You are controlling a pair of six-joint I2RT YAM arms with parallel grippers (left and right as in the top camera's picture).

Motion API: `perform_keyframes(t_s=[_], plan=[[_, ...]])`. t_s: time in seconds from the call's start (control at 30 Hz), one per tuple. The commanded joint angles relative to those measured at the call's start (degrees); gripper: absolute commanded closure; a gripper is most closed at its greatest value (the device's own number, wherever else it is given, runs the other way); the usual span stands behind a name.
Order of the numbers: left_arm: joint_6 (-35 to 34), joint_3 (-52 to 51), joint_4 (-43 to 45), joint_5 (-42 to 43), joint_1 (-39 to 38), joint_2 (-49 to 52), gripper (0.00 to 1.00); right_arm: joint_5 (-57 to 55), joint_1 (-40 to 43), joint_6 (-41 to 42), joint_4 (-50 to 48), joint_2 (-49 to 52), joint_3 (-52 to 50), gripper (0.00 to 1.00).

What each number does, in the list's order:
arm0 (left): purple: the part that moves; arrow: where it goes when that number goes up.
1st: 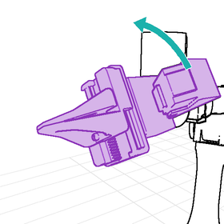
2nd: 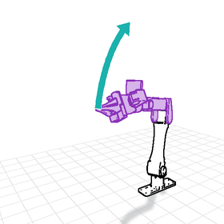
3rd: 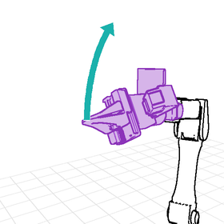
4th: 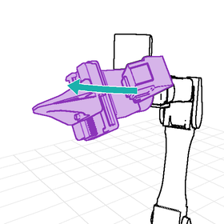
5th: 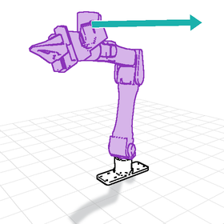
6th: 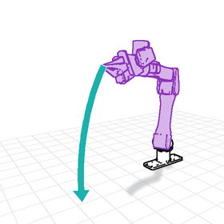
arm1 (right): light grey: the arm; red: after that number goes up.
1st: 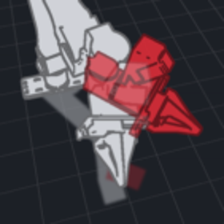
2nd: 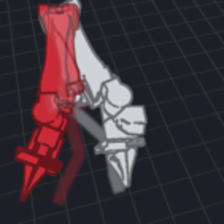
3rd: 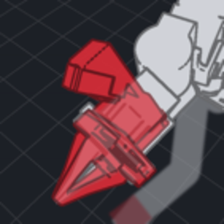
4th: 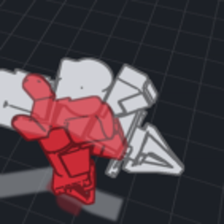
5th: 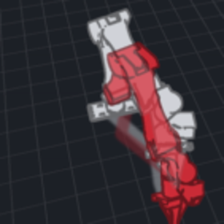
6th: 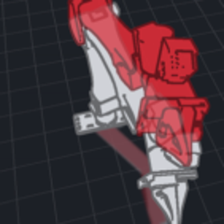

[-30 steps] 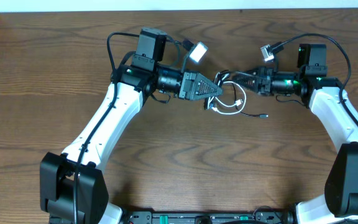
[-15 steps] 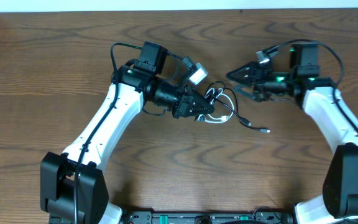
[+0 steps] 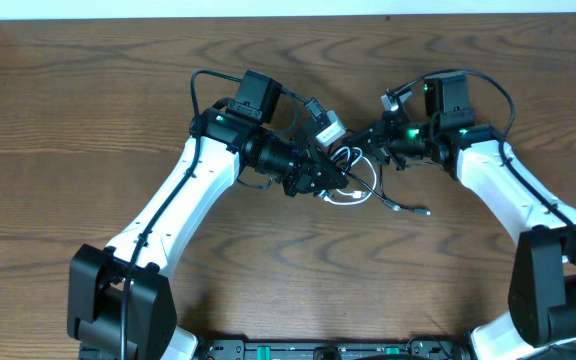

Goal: Untangle cables

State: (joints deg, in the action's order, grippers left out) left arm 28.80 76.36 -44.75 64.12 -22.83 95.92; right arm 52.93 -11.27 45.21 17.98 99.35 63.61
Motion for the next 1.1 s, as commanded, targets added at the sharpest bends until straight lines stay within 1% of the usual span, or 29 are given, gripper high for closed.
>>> perform_keyframes(t_s=[0.0,0.13,0.3,0.33,0.37,0.4,0.47,0.5,0.6,0.67,0.7,0.8,0.83,0.93,0.97,1.07], plan=[[1.3,0.2,0.0,-0.8,-0.1,0.1,0.93,-8.6,0.0,-2.7,3.6,1.1,-0.5,0.99],[0.8,0.2,0.0,-0.8,0.4,0.1,0.93,-25.1,0.3,-5.4,11.5,1.1,-0.5,0.99],[-2.4,0.2,0.9,-0.7,1.6,0.1,0.92,-44.7,1.5,-8.1,21.4,1.1,-0.5,0.99],[-2.9,0.3,1.2,-0.8,1.8,0.1,0.93,-47.9,1.7,-8.1,22.9,1.1,-0.5,0.99],[-3.5,0.3,1.6,-0.7,2.1,0.1,0.92,-54.4,2.4,-8.1,25.7,1.1,-0.5,0.99],[-3.6,0.2,1.8,-0.7,2.2,0.1,0.92,-57.3,2.8,-8.0,26.9,1.1,-0.5,0.99],[-3.6,0.2,2.0,-0.7,2.3,0.1,0.92,-61.5,3.9,-8.1,28.7,1.0,-0.5,0.94],[-3.6,0.2,2.0,-0.7,2.3,0.1,0.93,-62.5,4.5,-8.1,29.4,1.0,-0.4,0.9],[-3.6,0.2,1.9,-0.7,2.3,0.1,0.92,-60.7,6.9,-11.6,30.7,0.9,0.8,0.79],[-3.6,0.3,1.9,-0.7,2.3,0.1,0.93,-58.4,8.3,-14.7,32.1,0.7,2.6,0.67],[-3.6,0.3,1.9,-0.7,2.3,0.1,0.93,-57.8,9.1,-15.9,33.4,0.6,3.9,0.64],[-3.9,0.2,1.9,-0.7,2.3,0.1,0.92,-55.8,11.0,-18.9,38.4,0.3,9.0,0.59],[-3.9,0.3,1.9,-0.7,2.3,0.1,0.93,-53.7,11.5,-21.0,39.8,0.3,10.7,0.54],[-4.0,0.2,1.9,-0.7,2.3,0.1,0.92,-42.8,12.0,-31.5,43.2,0.3,15.8,0.35],[-4.1,0.2,1.9,-0.7,2.3,0.1,0.93,-38.5,12.0,-35.0,44.0,0.3,17.3,0.32],[-5.5,0.2,2.0,-0.3,2.3,0.1,0.93,-24.3,12.0,-43.9,44.1,0.3,19.7,0.29]])
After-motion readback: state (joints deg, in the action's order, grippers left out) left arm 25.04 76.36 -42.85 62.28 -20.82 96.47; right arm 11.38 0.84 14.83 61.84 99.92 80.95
